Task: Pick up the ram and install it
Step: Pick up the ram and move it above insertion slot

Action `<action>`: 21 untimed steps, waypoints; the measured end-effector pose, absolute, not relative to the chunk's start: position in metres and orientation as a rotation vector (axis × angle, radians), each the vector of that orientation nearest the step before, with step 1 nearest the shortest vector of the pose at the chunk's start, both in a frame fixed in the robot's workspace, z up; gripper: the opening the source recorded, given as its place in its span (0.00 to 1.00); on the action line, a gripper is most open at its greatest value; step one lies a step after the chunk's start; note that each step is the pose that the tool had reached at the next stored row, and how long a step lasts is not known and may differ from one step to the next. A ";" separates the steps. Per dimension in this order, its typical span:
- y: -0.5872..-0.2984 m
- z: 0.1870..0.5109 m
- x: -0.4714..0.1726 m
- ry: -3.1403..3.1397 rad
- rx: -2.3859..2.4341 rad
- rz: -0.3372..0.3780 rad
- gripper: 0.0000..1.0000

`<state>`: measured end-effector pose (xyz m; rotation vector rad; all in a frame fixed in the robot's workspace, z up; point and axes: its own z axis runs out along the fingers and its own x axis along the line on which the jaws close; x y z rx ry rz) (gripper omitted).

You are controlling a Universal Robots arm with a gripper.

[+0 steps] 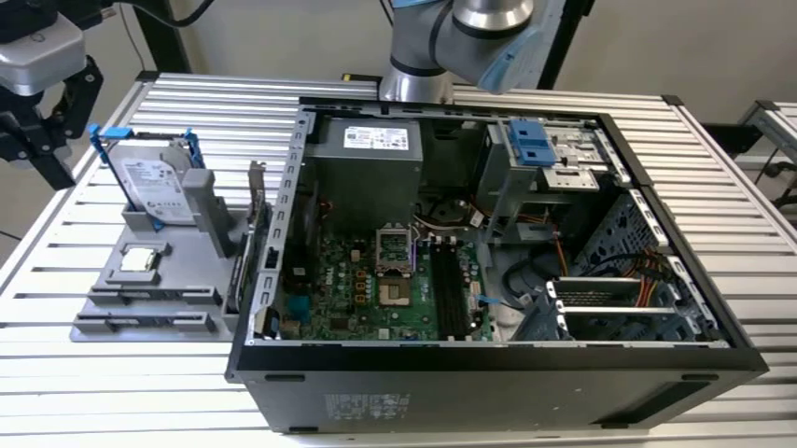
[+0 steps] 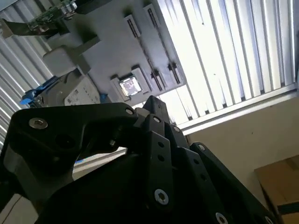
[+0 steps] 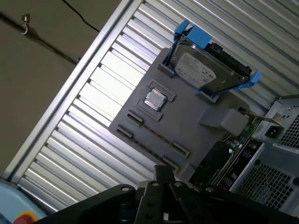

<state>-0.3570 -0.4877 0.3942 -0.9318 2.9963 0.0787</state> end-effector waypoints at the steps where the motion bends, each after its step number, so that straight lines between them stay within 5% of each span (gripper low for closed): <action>1: -0.488 0.394 -0.357 2.989 -0.955 0.079 0.00; 21: -0.488 0.394 -0.357 2.817 -1.408 0.058 0.00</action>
